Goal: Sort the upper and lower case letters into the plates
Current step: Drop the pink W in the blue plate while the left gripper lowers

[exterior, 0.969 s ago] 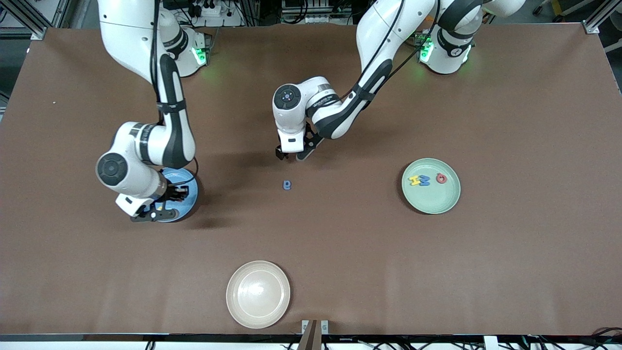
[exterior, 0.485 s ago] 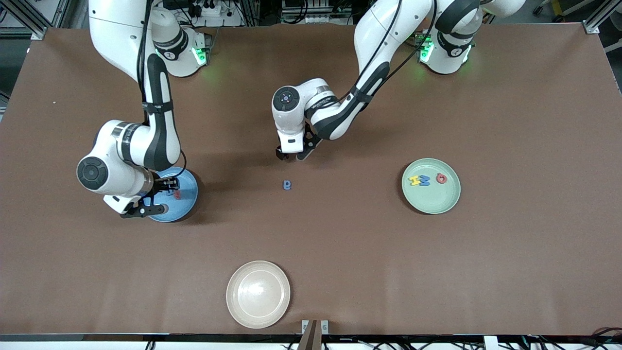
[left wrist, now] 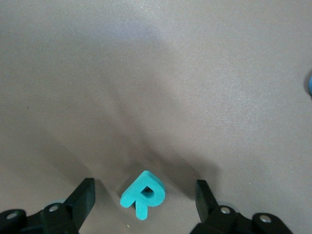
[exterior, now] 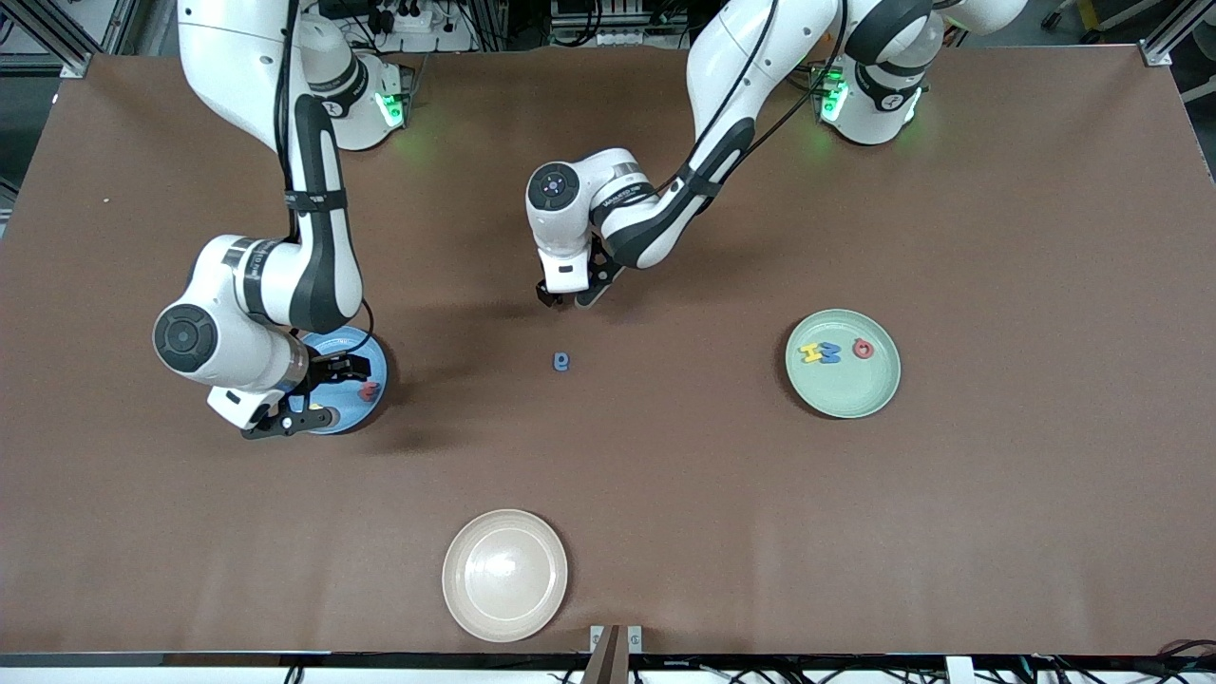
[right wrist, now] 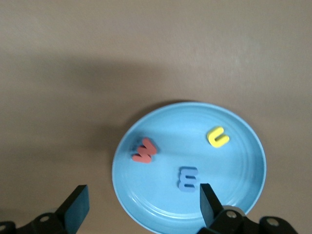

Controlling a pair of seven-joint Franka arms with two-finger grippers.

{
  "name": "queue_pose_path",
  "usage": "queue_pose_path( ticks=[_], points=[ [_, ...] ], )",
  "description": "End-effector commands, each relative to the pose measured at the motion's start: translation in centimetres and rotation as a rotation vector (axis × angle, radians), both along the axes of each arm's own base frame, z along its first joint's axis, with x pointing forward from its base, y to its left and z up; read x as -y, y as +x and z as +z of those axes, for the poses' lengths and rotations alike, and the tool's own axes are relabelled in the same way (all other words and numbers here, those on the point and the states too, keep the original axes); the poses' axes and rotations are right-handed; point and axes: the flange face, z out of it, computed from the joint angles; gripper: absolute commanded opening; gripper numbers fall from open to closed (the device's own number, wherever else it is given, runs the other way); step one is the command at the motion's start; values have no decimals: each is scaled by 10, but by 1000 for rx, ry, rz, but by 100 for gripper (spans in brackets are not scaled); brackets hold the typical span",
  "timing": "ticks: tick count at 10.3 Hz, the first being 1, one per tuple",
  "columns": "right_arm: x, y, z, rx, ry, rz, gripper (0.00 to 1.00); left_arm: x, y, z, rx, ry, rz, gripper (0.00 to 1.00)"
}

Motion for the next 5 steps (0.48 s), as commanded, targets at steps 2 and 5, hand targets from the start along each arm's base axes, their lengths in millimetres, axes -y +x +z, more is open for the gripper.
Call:
queue_pose_path(
  ticks=[2,5],
  points=[
    [-34,10,12,15,32,-41,100,4,2,-1,23,11,17,57],
    [-58,11,7,13,38,-33,100,5,2,-1,24,10,18,46]
  ],
)
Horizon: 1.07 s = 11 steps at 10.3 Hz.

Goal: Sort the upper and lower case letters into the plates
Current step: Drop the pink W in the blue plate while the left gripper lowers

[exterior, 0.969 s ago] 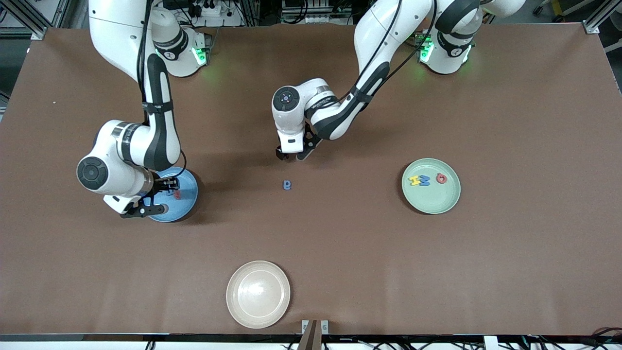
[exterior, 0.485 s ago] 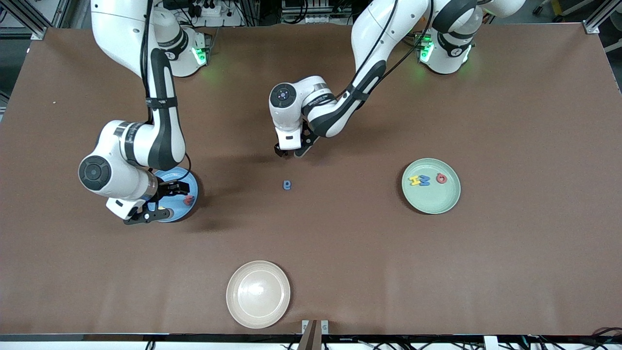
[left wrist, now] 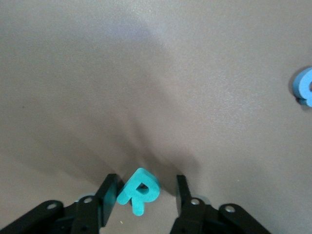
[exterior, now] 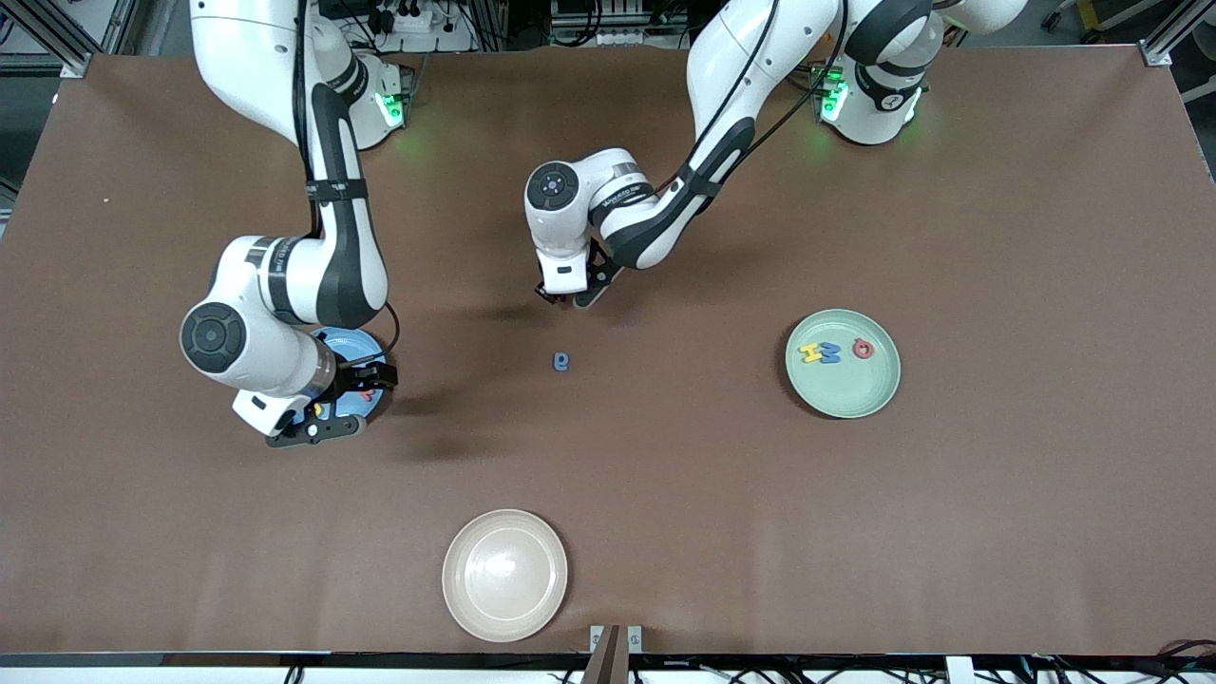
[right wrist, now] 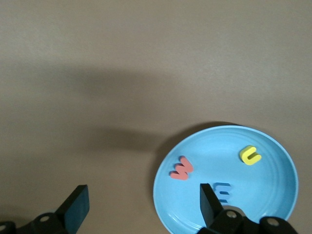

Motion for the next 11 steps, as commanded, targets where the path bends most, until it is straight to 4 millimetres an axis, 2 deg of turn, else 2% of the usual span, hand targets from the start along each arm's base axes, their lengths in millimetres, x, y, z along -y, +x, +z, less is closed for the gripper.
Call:
queue_pose_path(
  ticks=[1,3,5,6,8,9,11],
  points=[
    [-13,2,-3,-13,18,-8,100,2,-2,-6,15,21,15,31],
    [-17,0,-3,-17,19,-1,100,1,-1,-6,14,22,9,15],
    [-23,-1,-3,-15,19,-1,100,-1,4,-3,19,19,3,6],
    [-27,-3,-5,-22,19,-26,100,-5,12,5,25,10,-6,5],
    [-30,-5,-8,-30,18,-35,100,-31,56,36,36,-11,6,5],
    [-30,-5,-8,-35,19,-35,100,-43,66,47,12,7,-31,5],
    [-30,-6,-7,-40,21,-27,100,-77,99,62,-21,10,-69,4]
  ],
)
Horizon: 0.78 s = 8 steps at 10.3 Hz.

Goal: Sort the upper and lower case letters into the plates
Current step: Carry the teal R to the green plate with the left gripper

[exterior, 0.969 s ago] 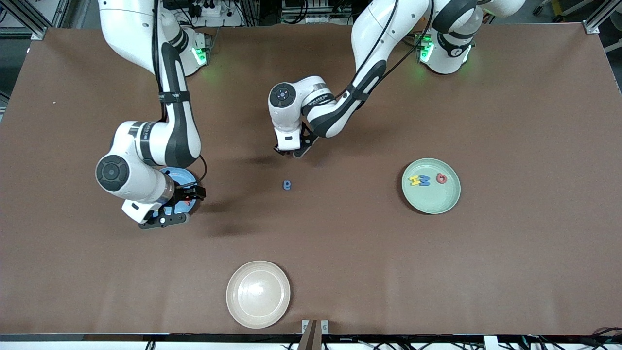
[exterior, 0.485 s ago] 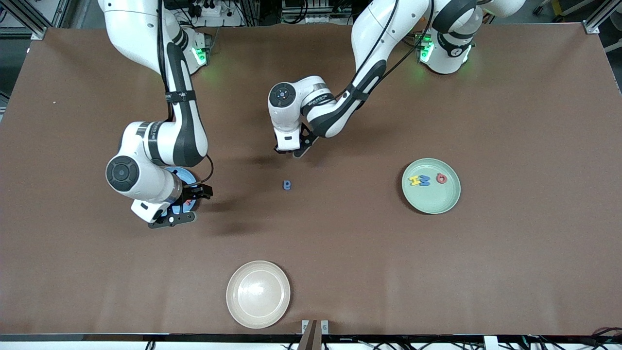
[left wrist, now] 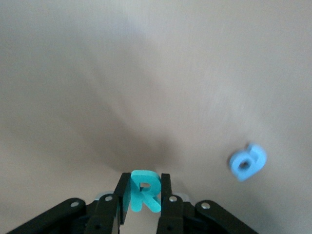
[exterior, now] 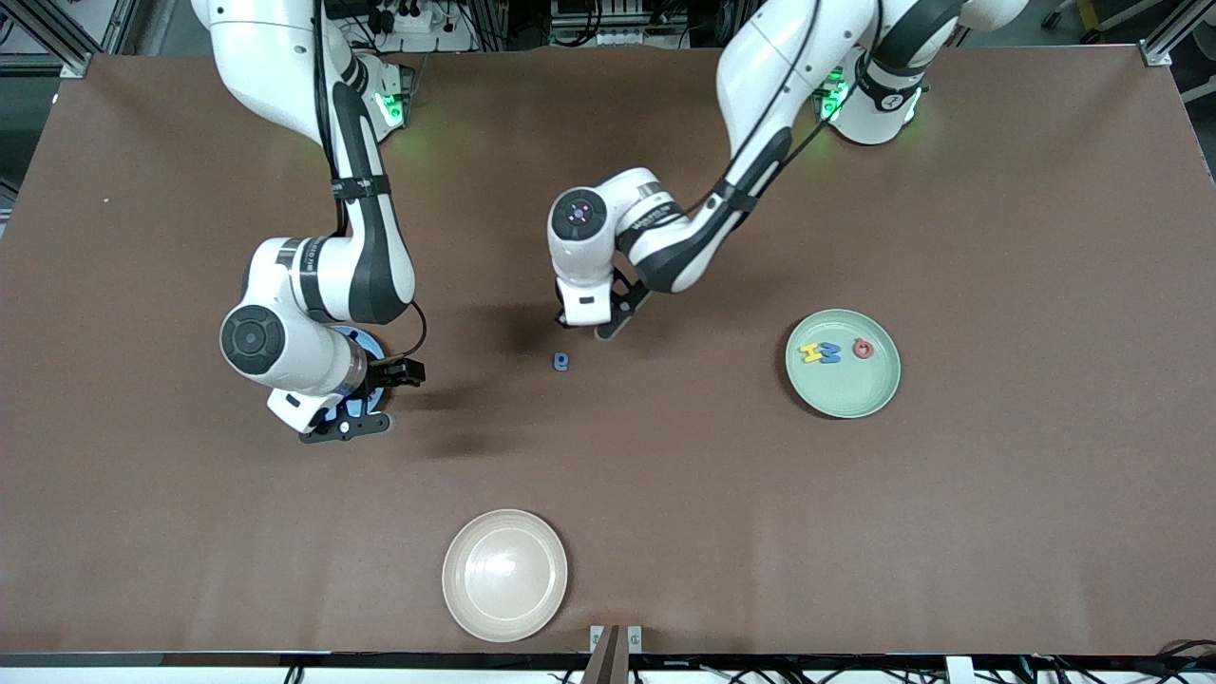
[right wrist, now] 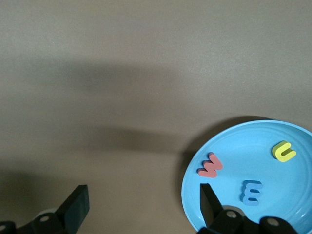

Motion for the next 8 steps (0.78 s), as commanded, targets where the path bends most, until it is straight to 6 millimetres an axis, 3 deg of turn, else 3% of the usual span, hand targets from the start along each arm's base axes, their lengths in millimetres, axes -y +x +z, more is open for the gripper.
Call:
queue_pose_path(
  ticks=[1,3,5,6,7,8],
  points=[
    [-3,1,3,-11,10,-14,100,-43,31,21,-45,24,-69,4],
    [-3,1,4,-10,11,-13,100,-94,59,34,-111,84,-200,4],
    [-3,1,5,-9,12,-13,100,-179,98,65,-176,91,-268,4],
    [-4,1,6,-8,13,-14,100,-222,106,74,-210,37,-318,2],
    [-11,0,7,-6,15,-9,100,-264,115,77,-222,18,-365,0],
    [-19,-2,8,-3,17,0,100,-304,121,65,-252,13,-386,0]
  ],
)
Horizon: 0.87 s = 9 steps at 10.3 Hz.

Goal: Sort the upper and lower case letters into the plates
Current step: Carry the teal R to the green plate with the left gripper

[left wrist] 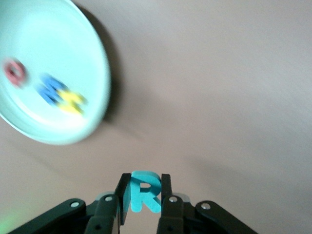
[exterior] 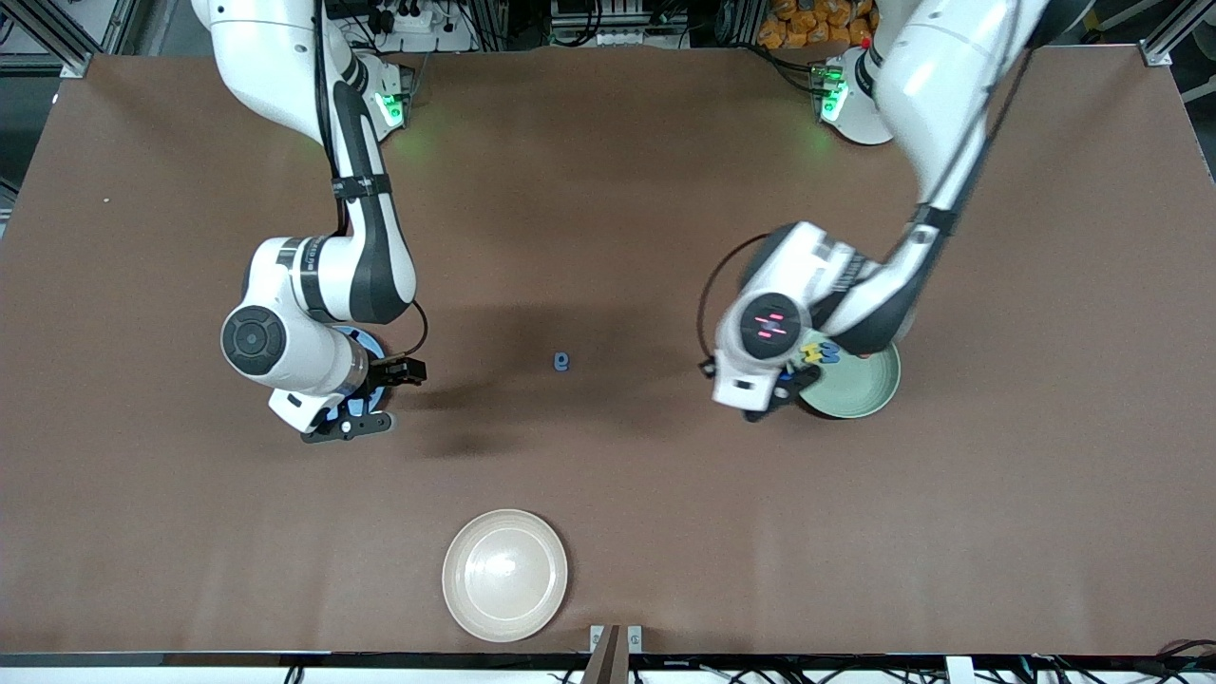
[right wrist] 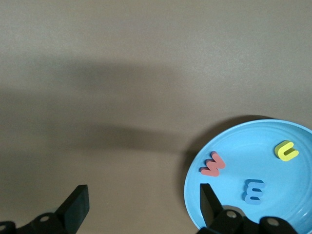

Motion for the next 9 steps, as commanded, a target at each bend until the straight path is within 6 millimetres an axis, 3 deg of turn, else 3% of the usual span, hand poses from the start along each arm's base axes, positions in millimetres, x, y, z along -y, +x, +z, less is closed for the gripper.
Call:
queue_pose_path(
  ticks=[1,2,4,5,7,8,9],
  points=[
    [-24,-2,10,7,24,-5,100,-85,-4,-14,-71,-34,-80,0],
    [-33,-1,13,10,54,-41,100,-111,0,-17,-75,-45,-97,0],
    [-95,-15,4,-18,90,-143,100,-120,-9,-35,-71,-52,-107,0],
    [-128,-21,-2,-31,89,-180,100,-139,-17,-49,-65,-47,-123,0],
    [-165,-22,-7,-31,80,-246,100,-159,-35,-66,-55,-49,-136,1],
    [-171,-21,-17,-25,72,-259,100,-160,-42,-68,-51,-47,-140,3],
    [-194,-27,-32,-8,80,-242,100,-161,-46,-69,-53,-44,-141,15]
  ],
)
